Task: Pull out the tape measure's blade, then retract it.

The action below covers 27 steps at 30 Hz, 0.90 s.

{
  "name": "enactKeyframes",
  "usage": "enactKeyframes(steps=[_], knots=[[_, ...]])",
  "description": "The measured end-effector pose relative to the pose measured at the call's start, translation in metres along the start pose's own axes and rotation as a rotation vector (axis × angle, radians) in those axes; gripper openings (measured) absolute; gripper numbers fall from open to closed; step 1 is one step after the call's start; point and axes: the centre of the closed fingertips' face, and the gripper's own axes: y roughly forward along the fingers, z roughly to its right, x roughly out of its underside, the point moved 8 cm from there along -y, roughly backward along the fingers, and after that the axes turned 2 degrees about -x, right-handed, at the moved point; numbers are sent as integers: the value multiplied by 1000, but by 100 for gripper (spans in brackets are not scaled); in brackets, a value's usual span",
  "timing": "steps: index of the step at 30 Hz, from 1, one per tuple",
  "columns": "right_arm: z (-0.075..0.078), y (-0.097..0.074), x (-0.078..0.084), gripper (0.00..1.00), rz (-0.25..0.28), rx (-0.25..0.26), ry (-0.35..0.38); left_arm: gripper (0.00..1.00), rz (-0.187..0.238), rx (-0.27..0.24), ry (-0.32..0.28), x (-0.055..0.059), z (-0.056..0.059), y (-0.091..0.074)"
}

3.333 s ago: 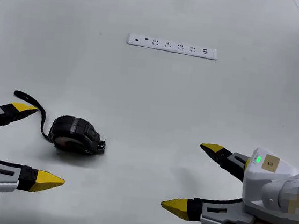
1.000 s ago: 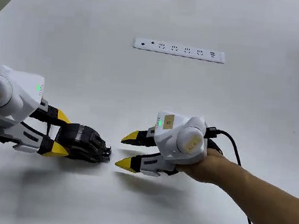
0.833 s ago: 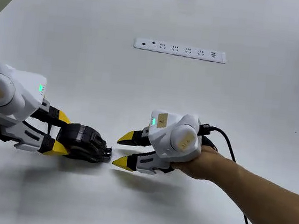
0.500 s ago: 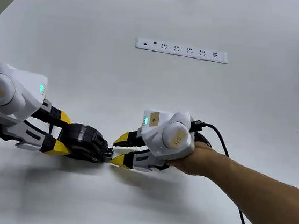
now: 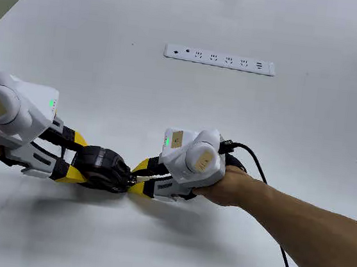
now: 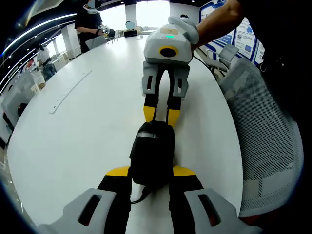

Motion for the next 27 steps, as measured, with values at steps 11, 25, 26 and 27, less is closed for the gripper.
enactKeyframes(steps=[11,25,26,27], knots=[[0,-1,0,8,-18,-3,4,23,3,-2,-16,1,0,0],[0,-6,1,7,-44,-12,-6,23,2,-5,-18,0,1,-1],[0,-7,2,7,-45,-12,-7,23,3,-5,-19,0,1,-1],[0,-7,2,7,-46,-12,-7,23,3,-5,-21,0,1,-1]])
